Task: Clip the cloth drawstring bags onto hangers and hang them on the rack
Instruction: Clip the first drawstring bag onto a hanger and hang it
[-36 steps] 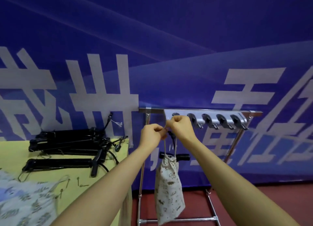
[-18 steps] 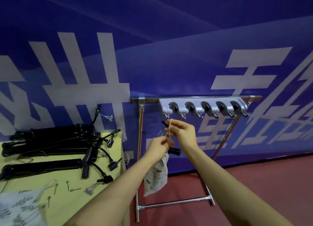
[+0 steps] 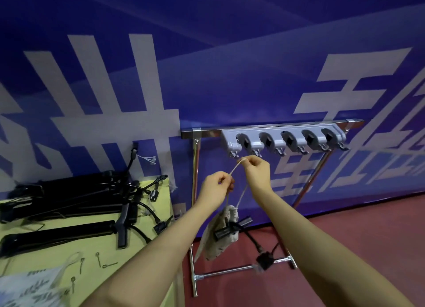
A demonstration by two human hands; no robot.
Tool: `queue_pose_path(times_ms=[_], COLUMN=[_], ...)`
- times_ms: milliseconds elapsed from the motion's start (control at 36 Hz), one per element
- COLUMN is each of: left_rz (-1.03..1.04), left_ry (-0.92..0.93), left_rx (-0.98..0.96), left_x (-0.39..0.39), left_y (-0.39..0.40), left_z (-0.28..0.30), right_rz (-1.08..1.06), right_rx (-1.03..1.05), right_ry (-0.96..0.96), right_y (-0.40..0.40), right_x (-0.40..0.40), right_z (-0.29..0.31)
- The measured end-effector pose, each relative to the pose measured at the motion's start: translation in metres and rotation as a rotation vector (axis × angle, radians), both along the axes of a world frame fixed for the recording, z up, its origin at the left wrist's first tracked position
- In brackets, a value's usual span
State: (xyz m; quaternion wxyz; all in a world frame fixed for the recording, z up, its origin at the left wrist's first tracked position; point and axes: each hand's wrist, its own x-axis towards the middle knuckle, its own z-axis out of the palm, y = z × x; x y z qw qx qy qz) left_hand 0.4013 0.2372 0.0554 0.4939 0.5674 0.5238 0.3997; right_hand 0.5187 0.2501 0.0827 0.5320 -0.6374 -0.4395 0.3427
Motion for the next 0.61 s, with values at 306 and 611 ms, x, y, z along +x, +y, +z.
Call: queue_pose_path(times_ms=[306,611], left_rz=[0.174,0.218], left_ry=[0.003,0.041], left_rx=[-0.022,-0.133], left_x=[0.011,0.021], left_y=[0.048,0.085], left_z=[0.005,-0.020], right_rz=[-0.056,0.032], right_rx=[-0.044,-0.162], right_ry=[-0.104,-0.290], right_y=[0.035,0.057], right_x=[0.005,0.018], right_z=[0.001,-0.032])
